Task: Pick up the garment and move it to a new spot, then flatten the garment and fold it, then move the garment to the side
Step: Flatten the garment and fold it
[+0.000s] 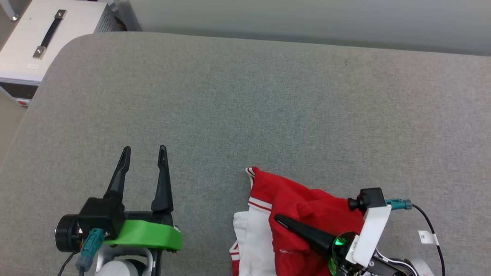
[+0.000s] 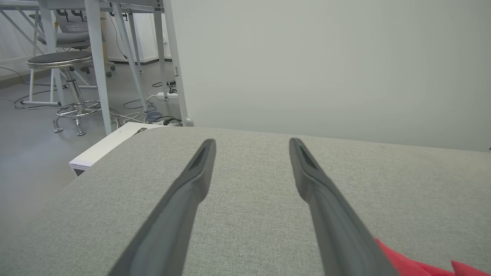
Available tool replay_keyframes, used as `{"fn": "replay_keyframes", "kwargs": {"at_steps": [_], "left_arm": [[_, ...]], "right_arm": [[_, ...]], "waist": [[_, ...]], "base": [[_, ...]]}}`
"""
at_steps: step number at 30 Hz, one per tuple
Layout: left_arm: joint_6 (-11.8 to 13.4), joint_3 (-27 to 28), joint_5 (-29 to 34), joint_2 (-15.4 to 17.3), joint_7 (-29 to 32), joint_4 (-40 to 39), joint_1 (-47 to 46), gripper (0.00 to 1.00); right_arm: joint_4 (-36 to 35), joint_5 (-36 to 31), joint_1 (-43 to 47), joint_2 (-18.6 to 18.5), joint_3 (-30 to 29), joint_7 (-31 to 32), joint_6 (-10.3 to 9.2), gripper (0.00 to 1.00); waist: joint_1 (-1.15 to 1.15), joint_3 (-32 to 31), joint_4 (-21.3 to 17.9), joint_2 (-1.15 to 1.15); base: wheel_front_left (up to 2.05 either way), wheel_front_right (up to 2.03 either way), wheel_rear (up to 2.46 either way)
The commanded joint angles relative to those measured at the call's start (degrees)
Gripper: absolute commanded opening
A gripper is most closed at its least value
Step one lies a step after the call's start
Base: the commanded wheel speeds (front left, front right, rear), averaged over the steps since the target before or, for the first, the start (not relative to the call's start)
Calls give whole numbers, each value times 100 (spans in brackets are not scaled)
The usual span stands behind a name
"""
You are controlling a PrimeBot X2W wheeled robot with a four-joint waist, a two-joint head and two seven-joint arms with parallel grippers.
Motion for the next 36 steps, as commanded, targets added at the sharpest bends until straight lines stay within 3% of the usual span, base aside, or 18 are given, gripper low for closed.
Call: {"fn": "replay_keyframes", "kwargs": {"at_steps": [1, 12, 13, 15, 16, 27, 30, 36], "left_arm": [[-35, 14, 55, -46, -46, 33, -141, 100], [-168, 26, 95, -245, -146, 229, -328, 100], [-179, 33, 98, -257, -152, 244, -331, 100], [-198, 46, 104, -272, -160, 272, -335, 100], [-207, 53, 105, -278, -163, 284, -335, 100], [-245, 113, 110, -235, -177, 337, -233, 100], [-217, 125, 99, -202, -170, 336, -154, 100], [-142, 161, 66, -142, -150, 338, 29, 100]], "right_arm": [[4, -51, -146, 7, 63, -95, -3, 0], [374, -833, -393, -289, 544, -785, -3, 0], [411, -877, -406, -312, 598, -878, -3, 10], [470, -873, -422, -335, 692, -998, -3, 85], [496, -869, -430, -345, 733, -1047, -3, 100], [332, -1301, -571, -678, 1258, -1731, -3, 100], [151, -1700, -559, -878, 1299, -2178, -3, 100], [176, -2978, -435, -1159, 720, -3238, -3, 100]], "waist": [[0, 163, 72, 0], [0, 417, 120, 0], [0, 415, 118, 0], [0, 398, 114, 0], [0, 386, 111, 0], [0, 99, 63, 0], [0, -33, 11, 0], [0, -281, -166, 0]], "base": [[0, 0, 0], [0, 0, 0], [0, 0, 0], [0, 0, 0], [0, 0, 0], [0, 0, 0], [0, 0, 0], [0, 0, 0]]}}
